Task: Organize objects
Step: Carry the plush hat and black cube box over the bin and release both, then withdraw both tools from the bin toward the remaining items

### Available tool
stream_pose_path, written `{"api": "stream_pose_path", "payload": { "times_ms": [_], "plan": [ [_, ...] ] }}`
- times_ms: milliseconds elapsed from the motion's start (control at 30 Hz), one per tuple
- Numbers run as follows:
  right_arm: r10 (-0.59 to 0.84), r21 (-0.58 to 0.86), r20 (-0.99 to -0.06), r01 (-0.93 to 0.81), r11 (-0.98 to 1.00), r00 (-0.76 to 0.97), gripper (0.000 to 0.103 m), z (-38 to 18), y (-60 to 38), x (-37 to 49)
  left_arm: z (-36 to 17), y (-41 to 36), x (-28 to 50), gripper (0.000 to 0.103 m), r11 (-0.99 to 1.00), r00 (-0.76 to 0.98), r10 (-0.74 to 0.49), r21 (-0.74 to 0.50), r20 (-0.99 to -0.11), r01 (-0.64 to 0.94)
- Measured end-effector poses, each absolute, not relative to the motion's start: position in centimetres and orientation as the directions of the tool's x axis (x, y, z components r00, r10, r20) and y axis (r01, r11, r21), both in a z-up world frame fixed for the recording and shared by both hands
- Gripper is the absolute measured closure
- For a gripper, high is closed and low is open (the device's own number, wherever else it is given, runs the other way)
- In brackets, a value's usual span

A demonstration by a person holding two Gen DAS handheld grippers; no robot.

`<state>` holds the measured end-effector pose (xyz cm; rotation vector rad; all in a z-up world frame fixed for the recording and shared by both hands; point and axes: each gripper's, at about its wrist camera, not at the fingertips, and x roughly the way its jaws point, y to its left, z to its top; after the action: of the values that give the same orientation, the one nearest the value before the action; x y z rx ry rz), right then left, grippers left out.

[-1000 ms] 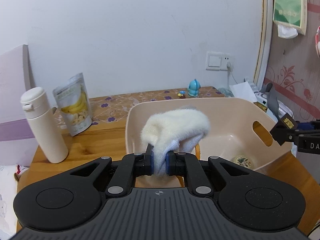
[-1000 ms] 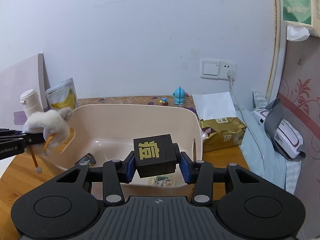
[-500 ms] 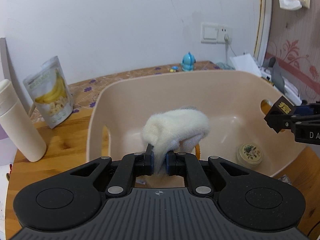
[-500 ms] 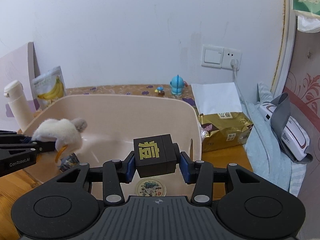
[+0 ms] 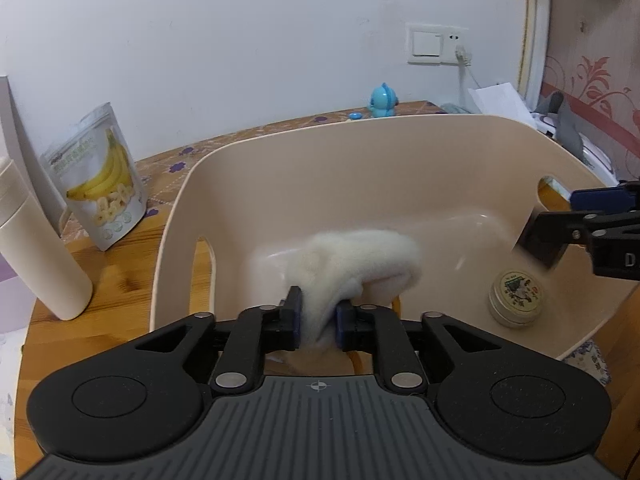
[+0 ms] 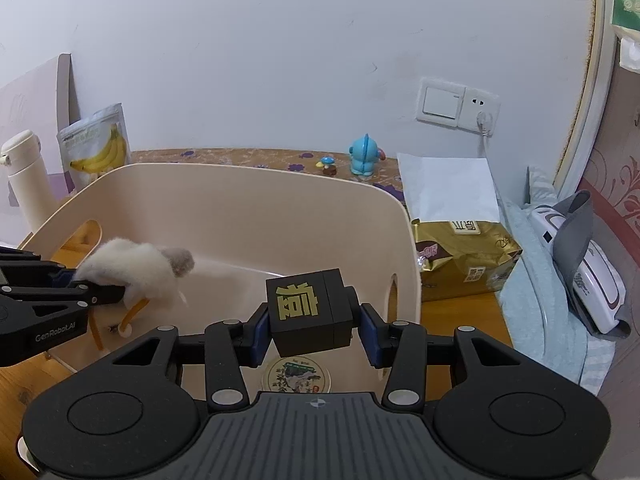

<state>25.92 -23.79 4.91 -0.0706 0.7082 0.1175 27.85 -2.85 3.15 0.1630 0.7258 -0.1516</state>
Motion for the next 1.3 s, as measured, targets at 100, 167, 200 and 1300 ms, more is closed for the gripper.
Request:
{"api": "stream_pose_path", "payload": {
  "times_ms": [100,167,200,1300],
  "plan": [
    [0.081,-0.018,-0.64,-0.12,0.993,0.764,0.043,5.2,-23.9,25.8,3.4,-2.7,27.7,0.075,0.979,0.742,-0.077,0.089,-0.666,0.182],
    [0.077,-0.016,-0.631,-0.112,0.994,0.772,0.04,5.6,-23.9,25.5,3.8,-2.7,27.4,0.065,0.98,0.751,-0.086,0.08,-0.655,0.183],
    [0.078,-0.015,-0.628,-0.112,0.994,0.774,0.038,5.7,-23.9,25.4,4.0,-2.7,27.2,0.063,0.98,0.756,-0.089,0.078,-0.649,0.182],
    [0.085,-0.019,-0.635,-0.126,0.992,0.767,0.017,6.3,-23.5,16.2,6.8,0.6,17.1,0.018,0.995,0.79,-0.086,-0.008,-0.607,0.103]
  ]
}}
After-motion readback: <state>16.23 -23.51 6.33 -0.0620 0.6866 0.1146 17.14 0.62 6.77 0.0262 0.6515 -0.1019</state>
